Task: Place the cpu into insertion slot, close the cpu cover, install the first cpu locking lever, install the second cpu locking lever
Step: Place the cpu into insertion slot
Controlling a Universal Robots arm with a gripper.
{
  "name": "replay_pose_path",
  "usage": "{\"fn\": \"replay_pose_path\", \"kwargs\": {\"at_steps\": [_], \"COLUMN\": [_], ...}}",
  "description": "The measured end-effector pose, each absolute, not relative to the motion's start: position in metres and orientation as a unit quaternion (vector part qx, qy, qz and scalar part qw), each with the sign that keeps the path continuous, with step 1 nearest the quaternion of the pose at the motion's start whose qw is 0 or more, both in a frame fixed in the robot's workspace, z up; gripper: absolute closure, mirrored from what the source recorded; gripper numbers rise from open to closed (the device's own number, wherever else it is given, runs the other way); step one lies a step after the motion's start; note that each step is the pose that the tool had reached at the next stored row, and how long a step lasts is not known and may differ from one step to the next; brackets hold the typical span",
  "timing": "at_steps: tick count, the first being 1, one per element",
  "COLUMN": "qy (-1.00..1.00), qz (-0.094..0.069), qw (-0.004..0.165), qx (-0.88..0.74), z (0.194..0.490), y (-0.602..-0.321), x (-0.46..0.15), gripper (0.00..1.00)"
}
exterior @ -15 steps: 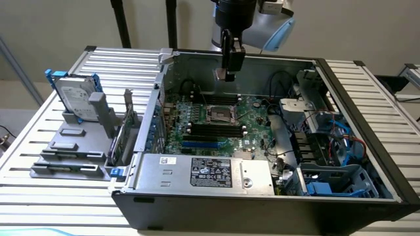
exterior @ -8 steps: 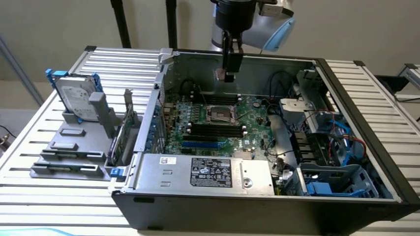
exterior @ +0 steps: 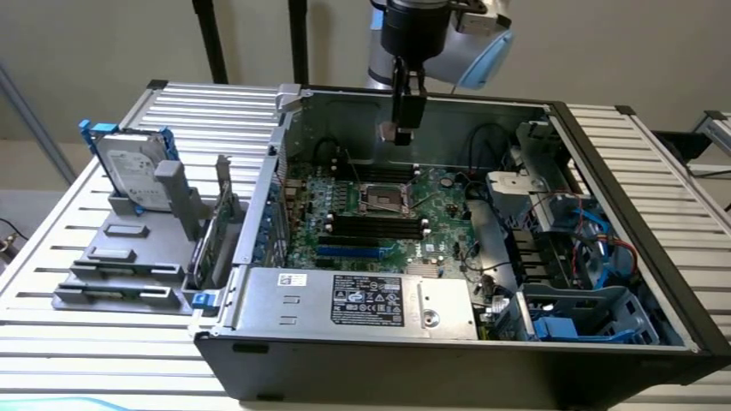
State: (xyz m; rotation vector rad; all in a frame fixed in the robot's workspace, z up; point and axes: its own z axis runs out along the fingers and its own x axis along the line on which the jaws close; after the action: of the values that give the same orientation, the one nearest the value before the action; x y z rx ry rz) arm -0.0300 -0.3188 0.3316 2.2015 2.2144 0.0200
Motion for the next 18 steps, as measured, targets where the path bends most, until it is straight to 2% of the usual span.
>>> {"fn": "replay_pose_path", "kwargs": {"at_steps": [18], "qy": [0.709], "qz": [0.007], "qw": [0.006], "qx": [0.705], "z": [0.303], "y": [-0.318], "x": [-0.029], "gripper": [0.46]}}
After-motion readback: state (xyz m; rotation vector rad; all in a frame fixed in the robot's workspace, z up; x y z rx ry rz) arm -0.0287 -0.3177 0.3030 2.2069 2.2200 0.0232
